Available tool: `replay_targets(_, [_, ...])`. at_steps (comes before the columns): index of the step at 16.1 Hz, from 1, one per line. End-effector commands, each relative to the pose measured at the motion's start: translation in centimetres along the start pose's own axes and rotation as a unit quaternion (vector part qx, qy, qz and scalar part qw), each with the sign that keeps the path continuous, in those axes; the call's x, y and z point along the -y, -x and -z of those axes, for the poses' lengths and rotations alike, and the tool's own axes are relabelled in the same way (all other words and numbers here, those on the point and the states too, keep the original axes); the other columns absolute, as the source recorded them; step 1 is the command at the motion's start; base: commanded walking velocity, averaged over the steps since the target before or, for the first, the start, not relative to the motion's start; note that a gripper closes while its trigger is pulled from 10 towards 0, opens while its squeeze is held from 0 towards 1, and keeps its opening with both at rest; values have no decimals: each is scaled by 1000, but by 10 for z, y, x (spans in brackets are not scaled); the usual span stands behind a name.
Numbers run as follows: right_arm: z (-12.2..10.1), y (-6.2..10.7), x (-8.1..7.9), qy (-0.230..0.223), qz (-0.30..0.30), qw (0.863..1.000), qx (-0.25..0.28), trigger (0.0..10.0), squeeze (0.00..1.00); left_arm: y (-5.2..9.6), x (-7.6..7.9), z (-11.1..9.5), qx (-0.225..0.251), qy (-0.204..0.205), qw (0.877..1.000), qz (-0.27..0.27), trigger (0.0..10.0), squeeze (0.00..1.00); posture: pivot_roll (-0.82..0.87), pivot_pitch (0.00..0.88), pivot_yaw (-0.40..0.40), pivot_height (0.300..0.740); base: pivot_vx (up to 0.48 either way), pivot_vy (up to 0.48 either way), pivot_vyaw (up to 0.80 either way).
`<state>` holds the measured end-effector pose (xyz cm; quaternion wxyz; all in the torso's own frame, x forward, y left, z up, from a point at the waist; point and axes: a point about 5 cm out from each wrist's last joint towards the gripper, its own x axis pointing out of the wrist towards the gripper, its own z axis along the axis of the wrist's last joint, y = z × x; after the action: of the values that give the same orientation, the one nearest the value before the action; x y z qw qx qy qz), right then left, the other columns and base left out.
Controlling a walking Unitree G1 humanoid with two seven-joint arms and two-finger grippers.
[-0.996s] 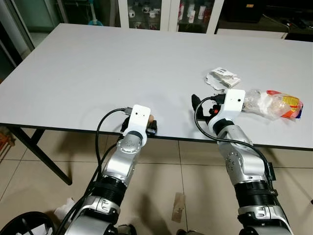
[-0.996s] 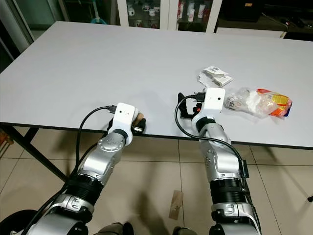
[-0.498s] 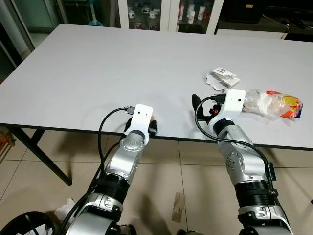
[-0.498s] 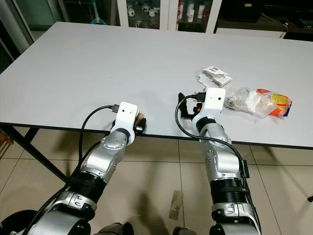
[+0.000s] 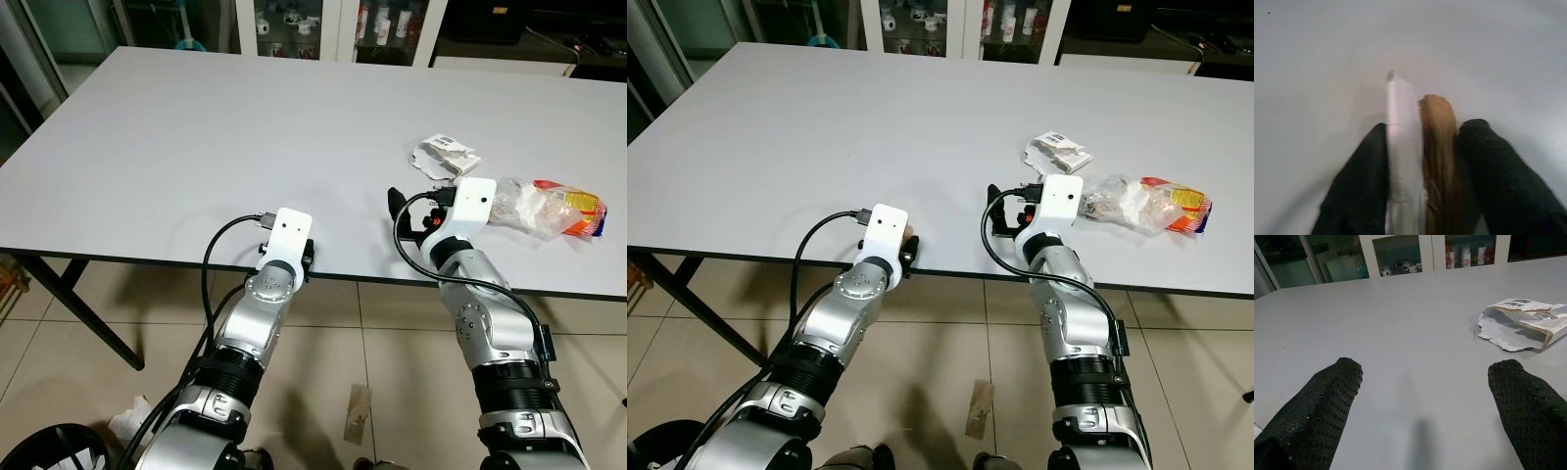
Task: Picking trash to rubbish bin
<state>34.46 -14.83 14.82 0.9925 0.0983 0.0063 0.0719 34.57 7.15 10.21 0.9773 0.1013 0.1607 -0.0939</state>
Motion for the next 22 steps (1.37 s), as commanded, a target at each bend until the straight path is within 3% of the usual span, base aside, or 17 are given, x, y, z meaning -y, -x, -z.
replay_targets(1, [-4,-2,0,-4,1,1000,1,10000,0,1,-1,18,-42,-6,999,-1,0,0,-44,88,-18,740,0,0,0])
replay_targets(13, [-6,-3,1,-3,-4,1000,7,10000,0,3,-9,19,-29,-2,999,-15,0,0,-42,88,-16,740,0,0,0])
replay_targets(14, [-6,-3,3,-3,2,1000,8,10000,0,2,-11,15,-11,-4,1000,-22,2863,0,-40,86,-14,740,0,0,0])
replay_targets(15, [-6,-3,4,-4,5,1000,9,10000,0,2,-12,12,2,-7,1000,-25,7529,0,-40,85,-13,740,0,0,0])
replay_targets(16, [-7,-4,6,-10,12,1000,15,10000,0,2,-16,3,38,-9,999,-33,10000,0,-38,81,-10,740,0,0,0])
replay_targets(20, [-25,-4,15,-23,48,996,69,10000,0,9,-38,-34,171,-18,982,-72,10000,0,-36,71,-5,740,0,0,0])
replay_targets(21, [-31,-4,17,-11,55,995,84,10000,0,10,-43,-36,185,-11,979,-80,10000,0,-39,70,-4,740,0,0,0])
replay_targets(22, [-38,-3,18,5,58,993,100,10000,0,16,-52,-44,225,27,969,-95,10000,0,-46,69,-3,740,0,0,0])
